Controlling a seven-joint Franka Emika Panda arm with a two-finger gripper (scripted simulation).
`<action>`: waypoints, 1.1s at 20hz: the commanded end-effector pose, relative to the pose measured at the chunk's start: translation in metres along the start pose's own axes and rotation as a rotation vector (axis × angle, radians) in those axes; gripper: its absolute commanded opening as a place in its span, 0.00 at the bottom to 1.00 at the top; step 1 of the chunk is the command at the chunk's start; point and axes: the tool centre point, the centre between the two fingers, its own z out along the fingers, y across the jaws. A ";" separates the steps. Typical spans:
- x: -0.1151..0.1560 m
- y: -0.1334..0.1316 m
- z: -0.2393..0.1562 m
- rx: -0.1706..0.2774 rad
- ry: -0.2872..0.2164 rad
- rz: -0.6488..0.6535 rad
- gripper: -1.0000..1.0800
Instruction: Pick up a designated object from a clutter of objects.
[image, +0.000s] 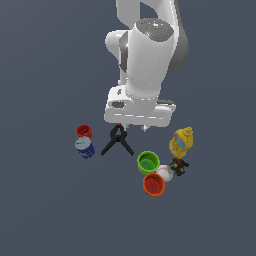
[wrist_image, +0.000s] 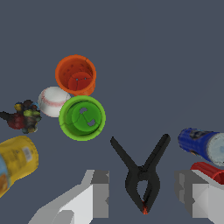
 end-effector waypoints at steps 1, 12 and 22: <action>0.007 -0.012 0.016 -0.015 0.022 -0.001 0.62; 0.027 -0.079 0.094 -0.052 0.139 -0.028 0.62; 0.025 -0.120 0.135 -0.044 0.197 -0.057 0.62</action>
